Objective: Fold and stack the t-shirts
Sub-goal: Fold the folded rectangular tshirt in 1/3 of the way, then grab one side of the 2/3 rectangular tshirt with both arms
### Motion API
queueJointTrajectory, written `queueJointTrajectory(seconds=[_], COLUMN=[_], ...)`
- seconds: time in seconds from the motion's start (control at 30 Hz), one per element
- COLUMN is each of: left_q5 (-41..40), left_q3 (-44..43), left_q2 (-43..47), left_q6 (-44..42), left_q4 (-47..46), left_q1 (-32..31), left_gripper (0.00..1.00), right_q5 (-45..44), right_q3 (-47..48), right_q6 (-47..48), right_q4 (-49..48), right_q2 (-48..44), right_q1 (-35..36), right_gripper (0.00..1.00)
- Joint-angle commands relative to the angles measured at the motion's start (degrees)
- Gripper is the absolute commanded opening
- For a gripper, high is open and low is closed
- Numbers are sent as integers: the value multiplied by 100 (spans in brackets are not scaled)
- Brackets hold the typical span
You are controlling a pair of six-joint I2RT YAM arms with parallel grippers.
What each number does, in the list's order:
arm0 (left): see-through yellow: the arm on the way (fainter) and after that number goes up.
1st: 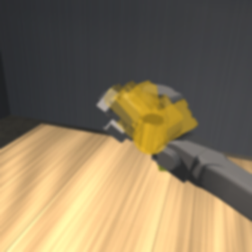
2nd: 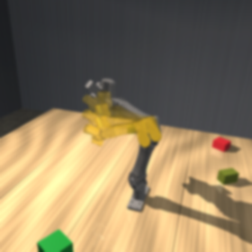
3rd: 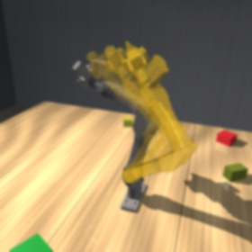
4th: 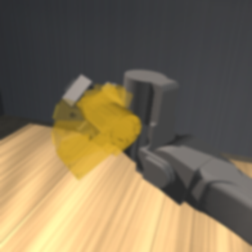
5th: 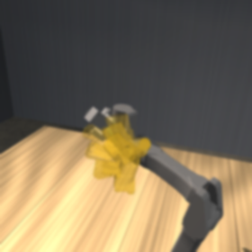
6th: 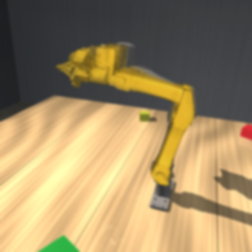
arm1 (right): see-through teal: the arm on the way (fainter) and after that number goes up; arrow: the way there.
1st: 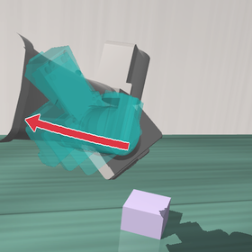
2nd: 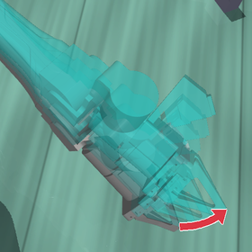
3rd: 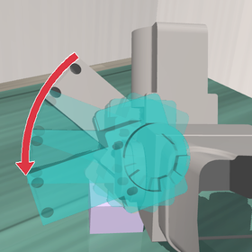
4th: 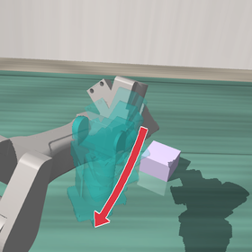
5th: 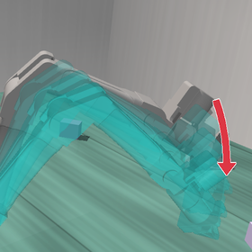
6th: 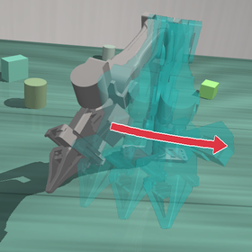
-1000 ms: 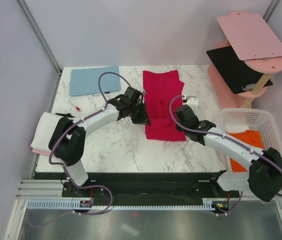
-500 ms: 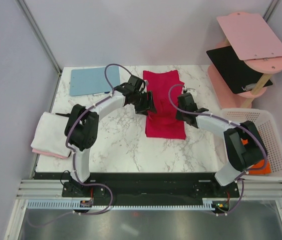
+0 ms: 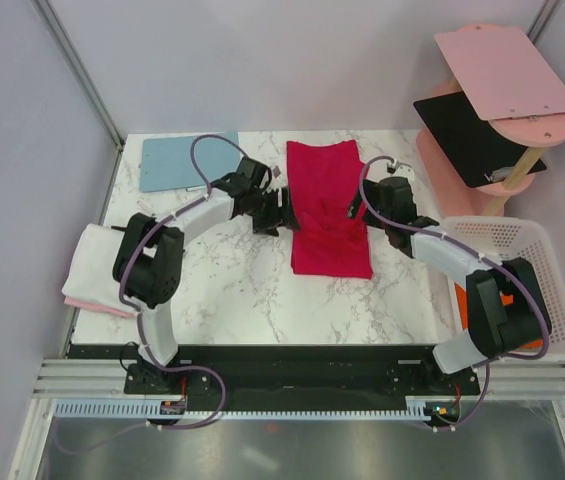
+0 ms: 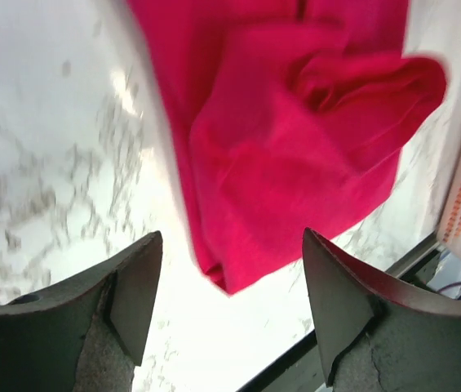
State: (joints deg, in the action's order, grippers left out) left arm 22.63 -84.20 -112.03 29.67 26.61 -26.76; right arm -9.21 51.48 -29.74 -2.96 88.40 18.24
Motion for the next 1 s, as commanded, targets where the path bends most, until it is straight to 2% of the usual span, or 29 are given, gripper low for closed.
queueJointTrajectory(seconds=[0.0,0.13,0.3,0.47,0.57,0.73,0.8,0.83,0.87,0.93,0.97], left_q5=[144,215,426,426,426,391,373,373,417,470,470], left_q3=[1071,2115,2627,2830,2874,2752,2690,2664,2637,2611,2611], left_q2=[891,1244,1289,1166,1070,858,753,726,691,630,621], left_q6=[73,311,469,601,706,786,803,812,804,803,795], left_q4=[-647,-1209,-1614,-1835,-1966,-2072,-2090,-2098,-2116,-2134,-2151], left_q1=[-39,-48,-171,-338,-461,-611,-628,-628,-637,-646,-646], left_gripper=[74,71,64,61,61,60,58,55,37,18,3], right_q5=[244,289,429,613,824,1167,1465,1588,1781,1931,2054], right_q3=[-305,-805,-1114,-1369,-1501,-1764,-1852,-1896,-1931,-2028,-2054], right_q6=[-93,-208,-374,-603,-753,-902,-972,-990,-1060,-1104,-1122], right_q4=[461,805,1270,1456,1421,1132,930,816,641,447,411], right_q2=[-507,-1025,-1351,-1369,-1273,-1044,-948,-913,-869,-860,-868], right_q1=[-5,-13,-31,-22,-22,-22,-22,-31,-22,-22,-22], right_gripper=[96,92,81,79,71,69,63,60,54,44,33])
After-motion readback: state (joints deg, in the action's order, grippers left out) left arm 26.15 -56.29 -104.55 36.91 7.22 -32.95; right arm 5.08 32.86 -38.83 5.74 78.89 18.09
